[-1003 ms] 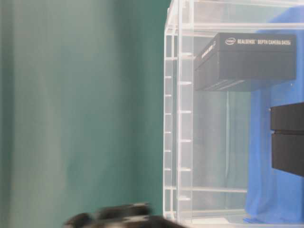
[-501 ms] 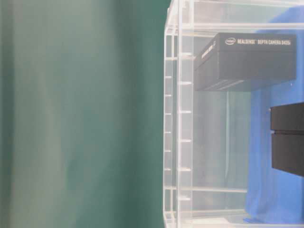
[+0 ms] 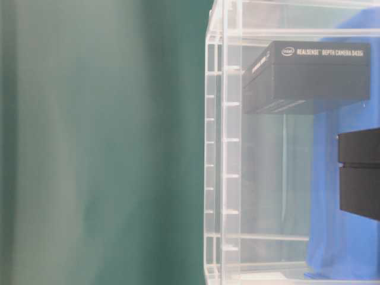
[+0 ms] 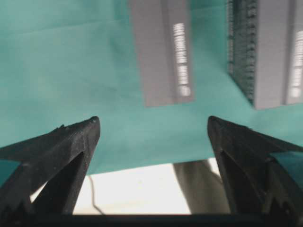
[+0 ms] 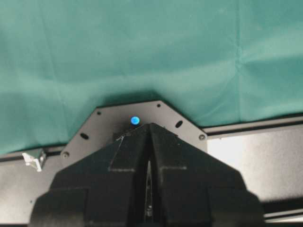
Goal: Take the box out of the case with the left arm.
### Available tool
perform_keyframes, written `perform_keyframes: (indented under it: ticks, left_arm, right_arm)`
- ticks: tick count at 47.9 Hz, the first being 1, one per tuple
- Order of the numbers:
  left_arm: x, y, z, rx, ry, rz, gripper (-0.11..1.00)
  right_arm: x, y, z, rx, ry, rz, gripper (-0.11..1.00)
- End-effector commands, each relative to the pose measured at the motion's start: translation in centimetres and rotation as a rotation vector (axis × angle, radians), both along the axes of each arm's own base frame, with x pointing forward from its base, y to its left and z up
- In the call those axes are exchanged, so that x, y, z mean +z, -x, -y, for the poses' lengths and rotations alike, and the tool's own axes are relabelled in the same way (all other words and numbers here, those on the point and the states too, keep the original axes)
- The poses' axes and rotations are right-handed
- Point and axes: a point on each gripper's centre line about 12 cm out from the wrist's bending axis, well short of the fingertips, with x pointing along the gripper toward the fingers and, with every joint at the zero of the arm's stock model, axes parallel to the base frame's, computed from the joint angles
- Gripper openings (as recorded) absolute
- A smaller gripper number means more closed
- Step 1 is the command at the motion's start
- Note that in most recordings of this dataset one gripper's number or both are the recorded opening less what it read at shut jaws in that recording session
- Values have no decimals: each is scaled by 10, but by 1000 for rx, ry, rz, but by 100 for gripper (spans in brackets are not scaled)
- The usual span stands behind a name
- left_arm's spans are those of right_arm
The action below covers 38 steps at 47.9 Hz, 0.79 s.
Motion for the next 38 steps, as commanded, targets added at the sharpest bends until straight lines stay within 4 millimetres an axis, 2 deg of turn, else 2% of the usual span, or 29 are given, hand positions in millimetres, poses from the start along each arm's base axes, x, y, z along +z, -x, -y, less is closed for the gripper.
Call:
perform_keyframes:
  ticks: [1, 21, 28, 38]
  left_arm:
    - [11, 17, 2, -21, 11, 34, 98]
    - [0, 89, -12, -68, 18, 45, 98]
    - [0, 99, -16, -67, 21, 50, 98]
    - [0, 96, -19, -53, 16, 47, 98]
  right_arm:
    - [7, -1, 0, -3, -2, 22, 0]
    - [6, -2, 0, -3, 1, 19, 0]
    - [6, -2, 0, -3, 1, 19, 0]
    - [6, -2, 1, -4, 3, 19, 0]
